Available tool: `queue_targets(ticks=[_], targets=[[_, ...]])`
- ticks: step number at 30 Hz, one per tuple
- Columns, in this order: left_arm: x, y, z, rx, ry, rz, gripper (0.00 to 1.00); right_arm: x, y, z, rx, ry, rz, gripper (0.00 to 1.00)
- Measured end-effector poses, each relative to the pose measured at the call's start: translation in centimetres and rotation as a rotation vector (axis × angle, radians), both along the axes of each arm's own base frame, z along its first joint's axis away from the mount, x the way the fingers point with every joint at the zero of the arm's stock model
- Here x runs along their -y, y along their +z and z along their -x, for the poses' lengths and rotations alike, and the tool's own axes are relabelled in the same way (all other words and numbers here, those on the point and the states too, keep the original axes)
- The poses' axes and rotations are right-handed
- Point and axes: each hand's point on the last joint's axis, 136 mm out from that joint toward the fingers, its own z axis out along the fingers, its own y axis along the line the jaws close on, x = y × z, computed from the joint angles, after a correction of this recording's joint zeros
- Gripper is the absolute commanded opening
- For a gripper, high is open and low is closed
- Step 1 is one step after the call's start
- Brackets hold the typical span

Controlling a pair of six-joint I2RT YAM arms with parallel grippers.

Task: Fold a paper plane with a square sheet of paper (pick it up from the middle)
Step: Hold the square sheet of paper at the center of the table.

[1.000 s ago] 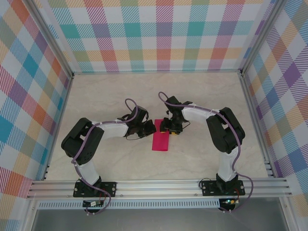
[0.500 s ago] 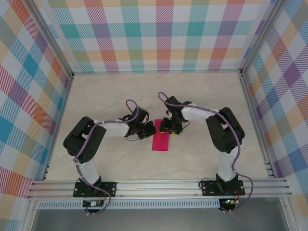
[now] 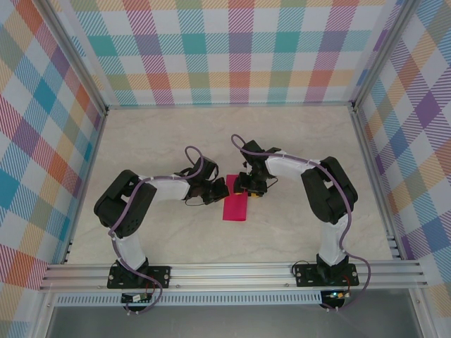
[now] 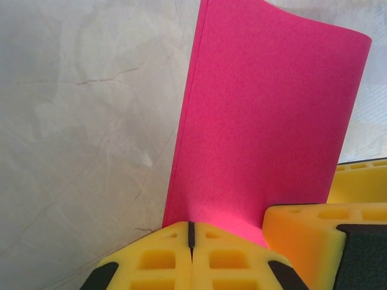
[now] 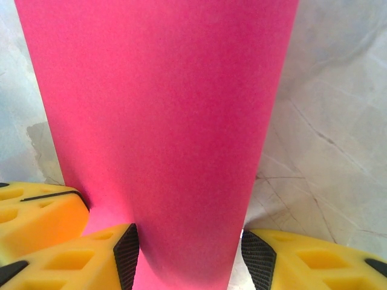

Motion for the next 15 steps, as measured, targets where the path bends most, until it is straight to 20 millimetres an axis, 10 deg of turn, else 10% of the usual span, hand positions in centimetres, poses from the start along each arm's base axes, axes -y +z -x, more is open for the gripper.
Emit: queue_targets(ticks=[15], targets=[[-0.8,-0.2,0.2,-0.045,-0.002,-0.079,0.02,0.1,5.4,-0.6,0.136,-0.045,-0.038,0.54]])
